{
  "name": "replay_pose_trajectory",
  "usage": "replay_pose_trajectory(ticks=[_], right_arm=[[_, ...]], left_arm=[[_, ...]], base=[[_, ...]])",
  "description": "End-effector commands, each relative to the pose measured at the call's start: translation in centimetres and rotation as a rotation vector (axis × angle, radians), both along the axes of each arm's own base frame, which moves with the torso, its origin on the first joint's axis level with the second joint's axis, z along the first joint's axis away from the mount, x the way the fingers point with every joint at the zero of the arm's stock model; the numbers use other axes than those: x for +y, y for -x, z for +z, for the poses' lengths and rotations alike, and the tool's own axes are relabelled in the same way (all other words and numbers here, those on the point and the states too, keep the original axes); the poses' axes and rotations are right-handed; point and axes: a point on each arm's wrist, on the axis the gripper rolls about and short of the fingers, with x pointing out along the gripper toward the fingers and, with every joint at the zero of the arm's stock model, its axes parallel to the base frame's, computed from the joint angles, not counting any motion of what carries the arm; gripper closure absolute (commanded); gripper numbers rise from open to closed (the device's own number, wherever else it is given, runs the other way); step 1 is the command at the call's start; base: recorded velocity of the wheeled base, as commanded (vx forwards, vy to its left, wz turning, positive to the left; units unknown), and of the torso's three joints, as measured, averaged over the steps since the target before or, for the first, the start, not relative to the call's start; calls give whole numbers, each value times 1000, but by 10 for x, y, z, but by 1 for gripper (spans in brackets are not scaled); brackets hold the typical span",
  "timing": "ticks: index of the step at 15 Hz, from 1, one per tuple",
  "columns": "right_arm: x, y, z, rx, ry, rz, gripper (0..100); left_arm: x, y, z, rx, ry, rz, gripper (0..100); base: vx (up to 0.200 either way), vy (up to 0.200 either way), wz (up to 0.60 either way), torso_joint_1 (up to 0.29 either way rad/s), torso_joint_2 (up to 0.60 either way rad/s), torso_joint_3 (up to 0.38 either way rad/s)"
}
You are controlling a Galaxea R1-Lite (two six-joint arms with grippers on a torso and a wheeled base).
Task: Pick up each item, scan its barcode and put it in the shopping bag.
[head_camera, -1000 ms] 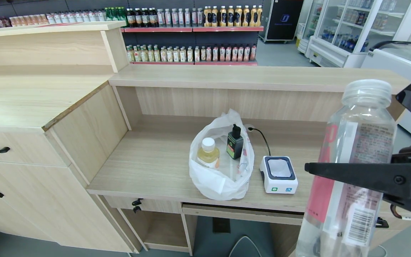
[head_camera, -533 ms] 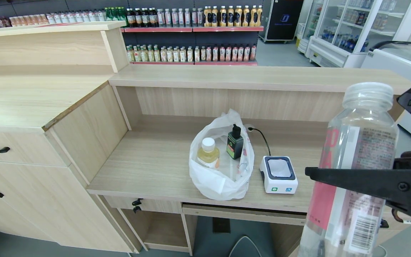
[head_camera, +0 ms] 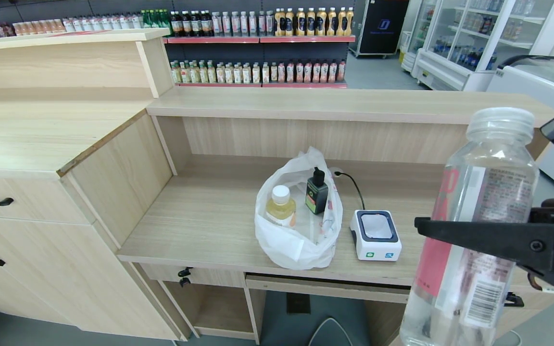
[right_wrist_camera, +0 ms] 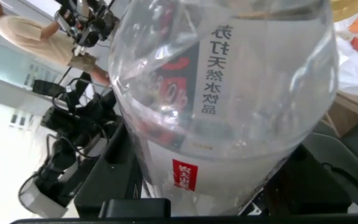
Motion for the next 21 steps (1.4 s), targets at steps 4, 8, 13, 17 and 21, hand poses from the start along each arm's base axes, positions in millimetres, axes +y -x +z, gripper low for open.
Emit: replay_pose_trajectory(ticks=[4, 8, 13, 17, 21], right_arm=[[-74, -104, -56, -563, 656, -631, 100], [-98, -125, -75, -620, 822, -886, 100], [-116, -135, -85, -716, 1061, -903, 100], [-115, -152, -95, -760, 1046, -904, 100], [-118, -173, -118, -872, 940, -693, 100]], left_arm=[[0, 0, 0, 0, 1, 0, 100], [0, 0, 0, 0, -1, 0, 100], [0, 0, 0, 0, 1, 0, 100], [0, 0, 0, 0, 1, 0, 100], [0, 0, 0, 0, -1, 0, 100]], base=[[0, 0, 0, 0, 0, 0], [0, 0, 0, 0, 0, 0], [0, 0, 120, 0, 0, 1], [0, 0, 600, 4, 4, 4], [0, 0, 150, -1, 2, 2]])
